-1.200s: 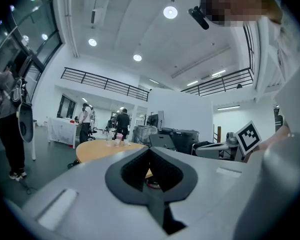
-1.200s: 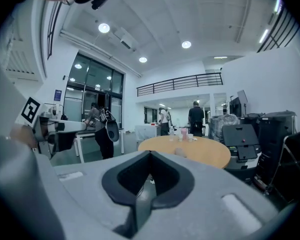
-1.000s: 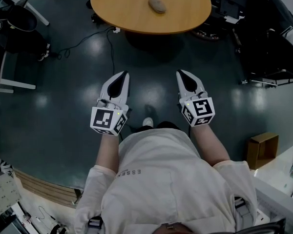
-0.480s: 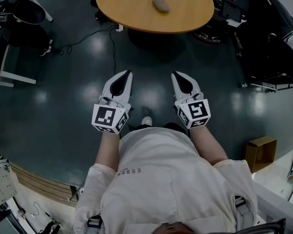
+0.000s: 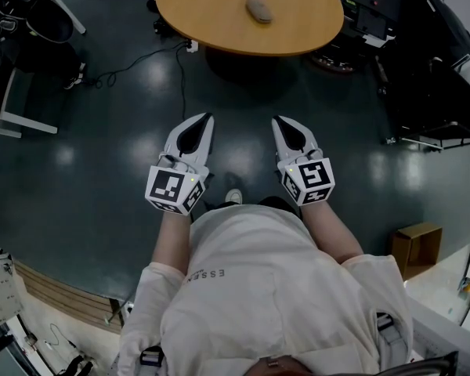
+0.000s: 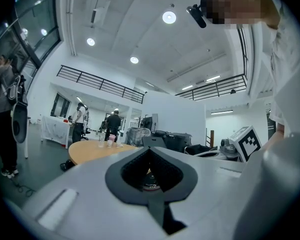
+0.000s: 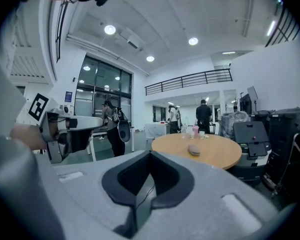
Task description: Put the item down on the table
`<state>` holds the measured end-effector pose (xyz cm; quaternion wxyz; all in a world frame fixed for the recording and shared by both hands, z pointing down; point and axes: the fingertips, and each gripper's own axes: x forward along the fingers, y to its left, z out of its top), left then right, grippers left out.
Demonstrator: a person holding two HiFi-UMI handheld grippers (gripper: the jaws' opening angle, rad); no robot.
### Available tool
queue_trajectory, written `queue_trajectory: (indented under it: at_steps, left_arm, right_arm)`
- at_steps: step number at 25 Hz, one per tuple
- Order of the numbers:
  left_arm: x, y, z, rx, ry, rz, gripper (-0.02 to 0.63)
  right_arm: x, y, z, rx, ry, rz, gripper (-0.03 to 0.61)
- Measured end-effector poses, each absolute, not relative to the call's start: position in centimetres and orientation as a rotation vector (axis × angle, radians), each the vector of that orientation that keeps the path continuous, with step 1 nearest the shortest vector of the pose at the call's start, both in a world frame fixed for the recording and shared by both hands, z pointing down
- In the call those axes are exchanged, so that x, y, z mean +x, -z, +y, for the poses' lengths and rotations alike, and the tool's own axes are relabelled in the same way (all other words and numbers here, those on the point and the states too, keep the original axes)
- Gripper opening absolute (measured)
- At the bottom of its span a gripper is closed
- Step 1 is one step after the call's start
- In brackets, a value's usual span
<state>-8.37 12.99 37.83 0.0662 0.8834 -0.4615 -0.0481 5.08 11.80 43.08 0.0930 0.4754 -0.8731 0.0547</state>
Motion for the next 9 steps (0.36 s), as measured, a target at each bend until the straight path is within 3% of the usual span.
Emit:
queue_trajectory:
  at_steps: [9]
  left_arm:
    - [-8.23, -38.32, 12.48, 2.649, 0.142, -1.370, 0.009]
  right_arm:
    - [5.14, -43.34, 11.30, 1.419, -0.194, -2.578, -0.009]
